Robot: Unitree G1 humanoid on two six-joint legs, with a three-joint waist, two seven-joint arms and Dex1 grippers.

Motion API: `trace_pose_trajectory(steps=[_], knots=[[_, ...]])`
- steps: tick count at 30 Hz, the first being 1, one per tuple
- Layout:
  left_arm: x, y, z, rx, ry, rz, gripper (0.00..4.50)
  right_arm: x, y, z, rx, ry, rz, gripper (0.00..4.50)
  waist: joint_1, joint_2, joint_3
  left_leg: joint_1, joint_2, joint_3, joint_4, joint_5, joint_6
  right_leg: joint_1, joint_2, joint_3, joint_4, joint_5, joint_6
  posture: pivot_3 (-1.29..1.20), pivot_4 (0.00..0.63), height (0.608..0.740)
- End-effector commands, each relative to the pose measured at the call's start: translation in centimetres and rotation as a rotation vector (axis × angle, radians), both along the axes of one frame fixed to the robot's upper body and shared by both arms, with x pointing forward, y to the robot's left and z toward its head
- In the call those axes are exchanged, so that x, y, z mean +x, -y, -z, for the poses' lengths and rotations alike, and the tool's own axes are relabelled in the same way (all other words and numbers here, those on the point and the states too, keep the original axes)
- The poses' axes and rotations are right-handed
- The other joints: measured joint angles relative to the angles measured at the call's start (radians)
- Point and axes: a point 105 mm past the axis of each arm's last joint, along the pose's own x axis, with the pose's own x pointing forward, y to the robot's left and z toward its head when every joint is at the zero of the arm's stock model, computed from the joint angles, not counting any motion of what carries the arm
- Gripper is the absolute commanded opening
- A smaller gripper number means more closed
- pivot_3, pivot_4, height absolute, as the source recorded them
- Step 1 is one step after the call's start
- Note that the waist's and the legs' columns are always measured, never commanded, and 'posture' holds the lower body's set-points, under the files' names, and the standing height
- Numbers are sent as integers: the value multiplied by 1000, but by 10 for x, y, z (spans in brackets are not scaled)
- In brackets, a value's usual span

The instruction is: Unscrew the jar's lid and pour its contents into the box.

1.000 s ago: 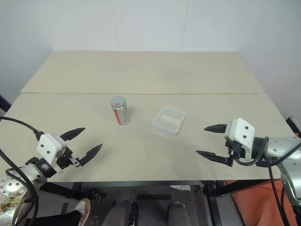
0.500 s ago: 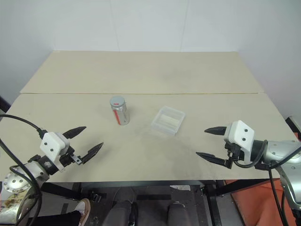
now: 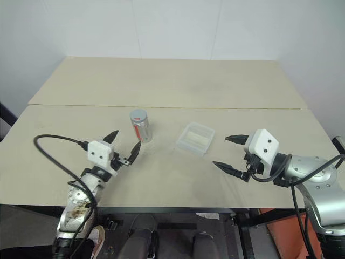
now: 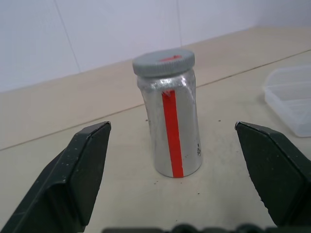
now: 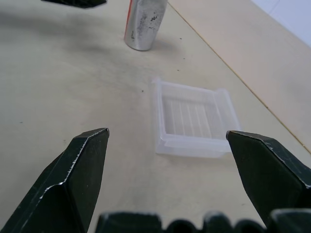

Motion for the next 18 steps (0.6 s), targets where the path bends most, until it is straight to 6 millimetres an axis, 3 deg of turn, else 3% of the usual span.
trace_pose_trajectory(steps=[1,18], knots=[[3,7,-9,-4,65,-18,4467,-3,-4,-8,8,39,12,4500,-1,0,0,0,0,0,0,0,0,0,0,0,0,0,0,0,150,740],[42,22,-10,-44,93,-88,4467,-13,-10,-8,10,39,38,4500,1,0,0,0,0,-1,1,0,0,0,0,0,1,0,0,0,150,740]])
